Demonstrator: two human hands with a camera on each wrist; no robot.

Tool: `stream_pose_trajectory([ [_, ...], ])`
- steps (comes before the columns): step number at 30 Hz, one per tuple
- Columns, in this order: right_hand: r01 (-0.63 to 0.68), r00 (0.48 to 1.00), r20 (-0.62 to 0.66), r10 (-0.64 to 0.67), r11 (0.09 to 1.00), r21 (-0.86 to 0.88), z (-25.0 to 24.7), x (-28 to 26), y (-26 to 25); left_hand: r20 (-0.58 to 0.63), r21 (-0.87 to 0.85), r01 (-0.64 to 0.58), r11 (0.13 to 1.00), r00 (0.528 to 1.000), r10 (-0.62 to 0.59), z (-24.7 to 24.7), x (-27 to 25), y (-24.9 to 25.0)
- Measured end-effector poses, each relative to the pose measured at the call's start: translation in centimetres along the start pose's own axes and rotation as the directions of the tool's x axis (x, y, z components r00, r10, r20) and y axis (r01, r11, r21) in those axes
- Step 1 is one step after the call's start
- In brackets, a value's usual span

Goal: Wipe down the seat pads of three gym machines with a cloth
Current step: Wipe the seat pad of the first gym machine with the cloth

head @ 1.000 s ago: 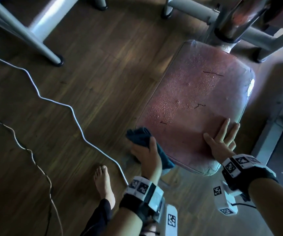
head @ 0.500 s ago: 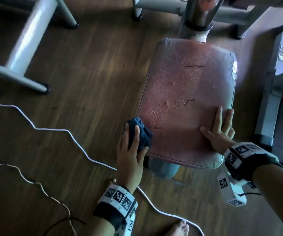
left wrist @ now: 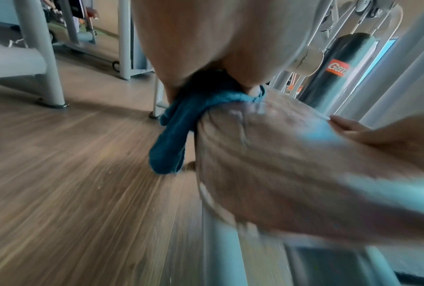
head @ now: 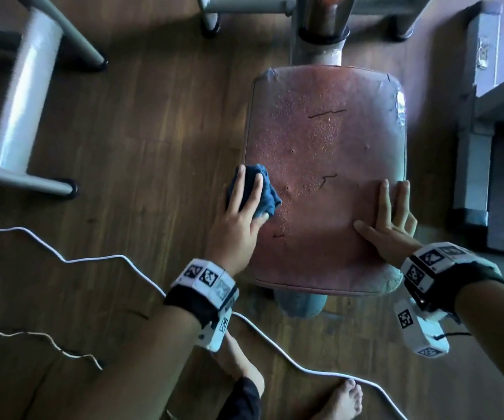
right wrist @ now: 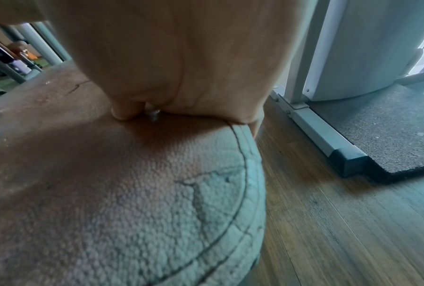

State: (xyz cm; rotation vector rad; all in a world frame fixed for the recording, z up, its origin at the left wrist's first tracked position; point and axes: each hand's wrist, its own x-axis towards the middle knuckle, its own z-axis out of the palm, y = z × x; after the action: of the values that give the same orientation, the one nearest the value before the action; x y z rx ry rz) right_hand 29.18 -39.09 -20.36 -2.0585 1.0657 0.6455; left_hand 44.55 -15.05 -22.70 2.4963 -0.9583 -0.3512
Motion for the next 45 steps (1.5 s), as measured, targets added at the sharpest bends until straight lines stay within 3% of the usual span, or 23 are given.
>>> stream_pose_trajectory([
  [4, 0.005, 1.0, 0.002, -0.005, 1.0, -0.002, 0.0, 0.0, 0.0, 0.024, -0.038, -0.047, 0.998, 0.999, 0.048, 0.1, 6.9, -0.9],
  [8, 0.007, 1.0, -0.007, -0.007, 1.0, 0.0, 0.1, 0.1, 0.2, 0.025, -0.041, -0.092, 0.995, 0.995, 0.093, -0.2, 9.1, -1.2],
  [12, 0.029, 0.999, -0.022, -0.029, 1.0, 0.012, 0.2, 0.2, 0.5, -0.016, -0.148, -0.028, 0.989, 1.0, 0.026, 0.2, 6.3, -1.4],
  [17, 0.032, 0.998, -0.051, -0.031, 0.999, 0.024, 0.3, 0.3, 0.5, -0.035, -0.235, 0.112, 0.966, 0.992, -0.124, -0.1, -2.8, 0.2],
  [22, 0.037, 0.996, -0.077, -0.034, 0.999, 0.036, 0.5, 0.4, 0.7, 0.066, -0.477, 0.298, 0.827, 0.95, -0.304, 1.5, -9.8, 1.9],
  [27, 0.059, 0.992, -0.117, -0.054, 0.997, 0.041, 0.8, 0.5, 1.0, 0.123, -0.656, 0.43, 0.621, 0.872, -0.473, 0.9, -8.3, 2.3],
  [32, 0.036, 0.982, -0.185, -0.024, 0.998, 0.059, 1.3, -0.3, 0.4, 0.034, -0.556, 0.461, 0.692, 0.844, -0.535, 0.2, -6.6, 1.9],
  [35, -0.071, 0.951, -0.279, 0.13, 0.975, 0.211, 2.4, -1.0, -0.2, 0.039, -0.519, 0.487, 0.703, 0.835, -0.549, -0.3, -7.2, 3.3],
  [38, -0.198, 0.924, -0.26, 0.28, 0.933, 0.3, 2.9, -1.2, -1.1, -0.019, -0.493, 0.475, 0.728, 0.831, -0.555, -0.6, -7.0, 4.3],
  [40, -0.202, 0.918, -0.274, 0.287, 0.932, 0.3, 2.9, -1.0, -0.9, -0.051, -0.473, 0.466, 0.748, 0.833, -0.551, -1.0, -5.3, 4.3],
  [45, -0.205, 0.924, -0.256, 0.283, 0.934, 0.291, 2.8, -0.1, 0.1, 0.011, -0.534, 0.449, 0.717, 0.851, -0.525, -0.3, -1.7, 2.1],
])
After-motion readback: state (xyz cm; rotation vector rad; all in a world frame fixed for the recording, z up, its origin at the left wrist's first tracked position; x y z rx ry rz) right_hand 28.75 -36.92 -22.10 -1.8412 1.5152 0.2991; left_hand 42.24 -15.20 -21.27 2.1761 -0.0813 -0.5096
